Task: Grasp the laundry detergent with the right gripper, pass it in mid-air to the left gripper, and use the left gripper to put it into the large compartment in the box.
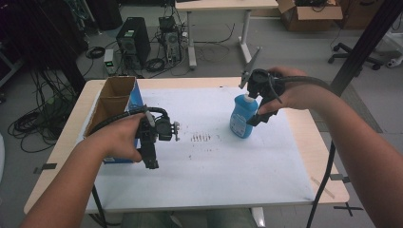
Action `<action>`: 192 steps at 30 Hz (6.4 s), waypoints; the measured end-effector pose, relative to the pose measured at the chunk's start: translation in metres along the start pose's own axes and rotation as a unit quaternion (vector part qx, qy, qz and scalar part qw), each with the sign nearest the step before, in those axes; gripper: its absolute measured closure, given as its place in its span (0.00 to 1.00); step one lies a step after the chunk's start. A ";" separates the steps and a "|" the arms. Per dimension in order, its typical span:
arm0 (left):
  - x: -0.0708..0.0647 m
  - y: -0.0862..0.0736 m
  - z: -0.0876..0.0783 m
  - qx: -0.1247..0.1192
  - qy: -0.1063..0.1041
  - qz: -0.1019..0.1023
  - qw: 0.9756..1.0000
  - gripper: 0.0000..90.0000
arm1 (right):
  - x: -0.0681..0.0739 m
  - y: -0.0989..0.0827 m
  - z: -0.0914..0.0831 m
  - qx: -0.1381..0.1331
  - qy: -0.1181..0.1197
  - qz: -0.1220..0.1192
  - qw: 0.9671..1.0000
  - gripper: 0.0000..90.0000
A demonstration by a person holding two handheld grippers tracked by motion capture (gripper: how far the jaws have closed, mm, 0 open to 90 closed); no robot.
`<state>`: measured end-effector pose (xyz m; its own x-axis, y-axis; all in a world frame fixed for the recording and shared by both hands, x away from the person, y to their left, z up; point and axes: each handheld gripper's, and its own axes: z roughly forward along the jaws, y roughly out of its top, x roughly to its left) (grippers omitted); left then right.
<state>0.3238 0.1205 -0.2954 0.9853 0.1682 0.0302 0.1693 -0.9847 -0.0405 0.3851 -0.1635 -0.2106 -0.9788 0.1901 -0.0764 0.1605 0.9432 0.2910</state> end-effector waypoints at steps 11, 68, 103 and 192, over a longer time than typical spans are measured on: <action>-0.003 0.002 -0.003 0.002 0.005 0.003 1.000 0.00 | 0.004 -0.006 0.005 0.004 0.002 0.002 1.000 0.04; -0.016 -0.002 -0.006 0.004 0.006 0.004 1.000 0.00 | -0.023 -0.094 0.082 -0.071 -0.028 0.166 0.983 0.05; -0.017 -0.004 -0.001 -0.004 0.005 0.005 1.000 0.00 | -0.040 -0.102 0.149 -0.179 -0.058 0.267 0.945 0.04; -0.026 0.001 -0.009 -0.012 0.013 0.012 1.000 0.00 | -0.024 -0.099 0.181 -0.318 -0.172 0.269 0.893 0.35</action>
<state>0.2984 0.1151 -0.2871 0.9880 0.1441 0.0548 0.1453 -0.9892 -0.0183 0.4154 -0.2121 -0.4100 -0.6675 0.7443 -0.0203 0.3831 0.3667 0.8478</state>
